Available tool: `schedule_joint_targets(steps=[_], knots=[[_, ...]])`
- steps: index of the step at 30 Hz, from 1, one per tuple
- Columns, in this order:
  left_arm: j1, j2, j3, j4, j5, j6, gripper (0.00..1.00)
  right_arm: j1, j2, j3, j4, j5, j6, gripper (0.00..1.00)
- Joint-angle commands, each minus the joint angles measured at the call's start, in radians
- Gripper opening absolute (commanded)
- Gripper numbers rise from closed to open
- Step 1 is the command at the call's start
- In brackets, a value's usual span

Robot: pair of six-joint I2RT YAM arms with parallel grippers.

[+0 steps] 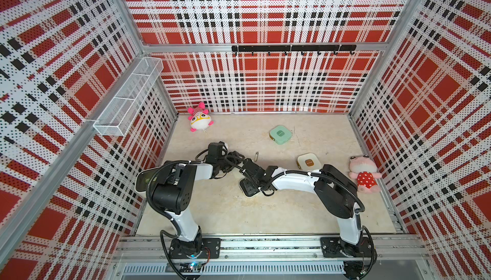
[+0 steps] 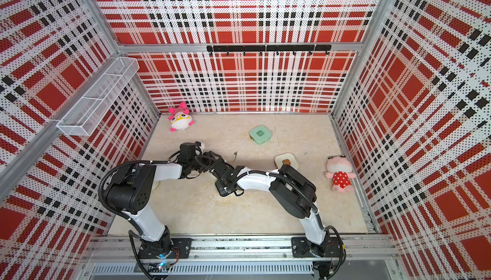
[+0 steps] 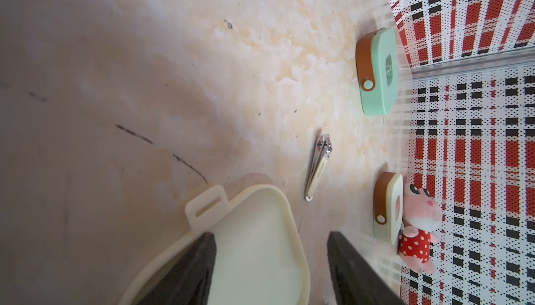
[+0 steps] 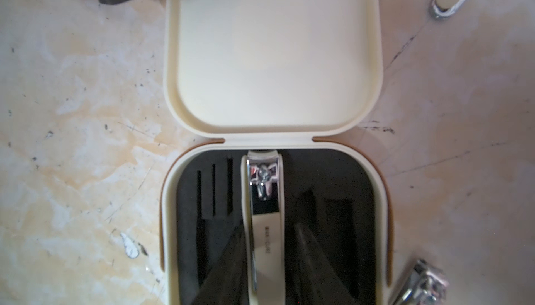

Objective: Organize nail clipper sets
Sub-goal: Place the nail clipper in the storage box.

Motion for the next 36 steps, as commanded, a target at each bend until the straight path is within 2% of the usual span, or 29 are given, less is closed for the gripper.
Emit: schedule_joint_targets(steps=[1,13,19,30,36], knots=[[0.009,0.012,-0.020,-0.004,-0.007,0.000,0.67,0.005,0.022,0.025,-0.067,0.030,0.005,0.35],[0.015,0.008,-0.021,-0.009,-0.004,0.004,0.67,-0.012,0.010,0.096,-0.085,0.055,-0.005,0.47],[0.019,0.007,-0.021,-0.013,-0.005,0.007,0.67,-0.042,0.032,0.129,-0.071,0.012,-0.039,0.43],[0.021,0.000,-0.018,-0.020,-0.004,0.012,0.67,-0.044,0.090,0.198,-0.086,-0.038,-0.063,0.41],[0.021,-0.002,-0.017,-0.021,-0.005,0.014,0.67,-0.044,0.101,0.199,-0.089,-0.049,-0.071,0.36]])
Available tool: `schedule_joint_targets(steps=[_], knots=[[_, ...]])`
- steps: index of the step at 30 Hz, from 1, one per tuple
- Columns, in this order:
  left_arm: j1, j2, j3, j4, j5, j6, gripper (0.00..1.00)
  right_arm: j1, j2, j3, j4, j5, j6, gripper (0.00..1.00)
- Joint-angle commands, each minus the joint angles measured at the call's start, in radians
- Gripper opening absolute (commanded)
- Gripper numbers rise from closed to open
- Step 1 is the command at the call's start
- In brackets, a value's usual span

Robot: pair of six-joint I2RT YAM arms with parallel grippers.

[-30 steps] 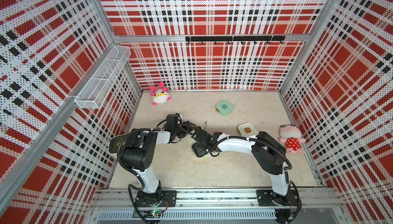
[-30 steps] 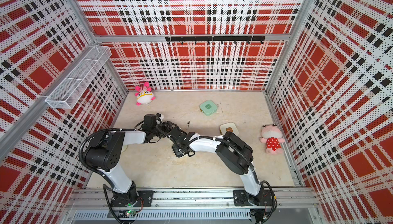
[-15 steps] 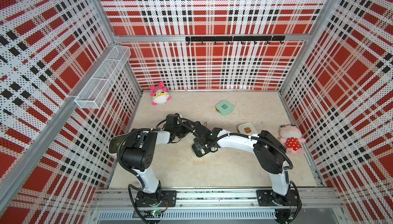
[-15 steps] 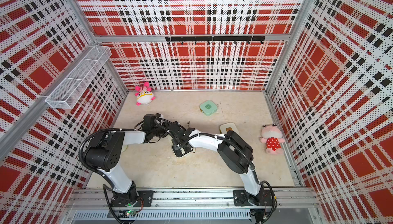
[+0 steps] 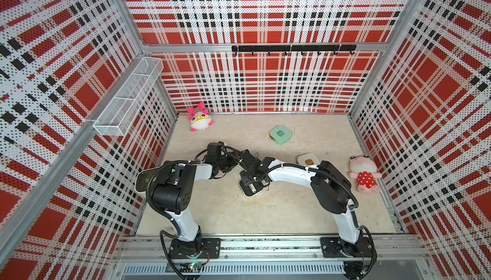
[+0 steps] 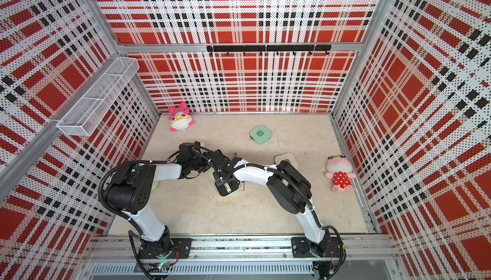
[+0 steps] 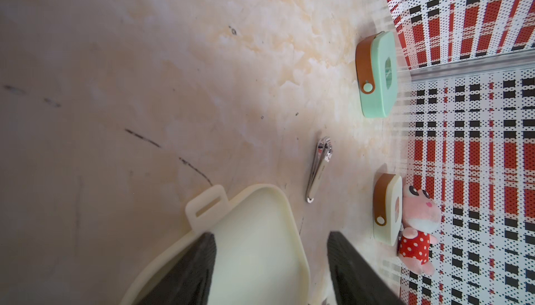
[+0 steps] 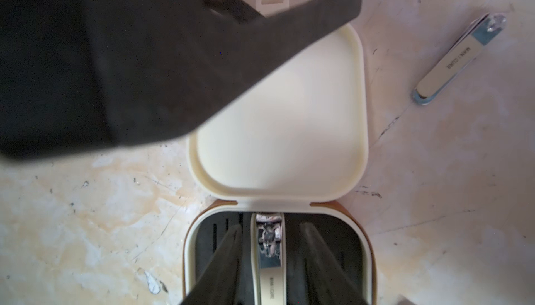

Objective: Organize nail clipper sets
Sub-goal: Place the nail clipper in the storage box.

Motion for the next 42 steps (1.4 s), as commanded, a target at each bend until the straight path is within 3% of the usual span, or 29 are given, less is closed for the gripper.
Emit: schedule_joint_targets(steps=[1,24,42], knots=[[0.011,-0.002,-0.016,-0.024,-0.008,0.012,0.67,0.002,0.029,0.019,-0.015,-0.014,-0.016,0.35],[0.011,0.000,-0.017,-0.029,-0.013,0.012,0.67,0.014,0.053,0.031,-0.041,-0.009,-0.028,0.22],[0.017,-0.002,-0.020,-0.034,-0.024,0.017,0.67,0.051,0.018,-0.082,-0.038,0.010,0.018,0.18]])
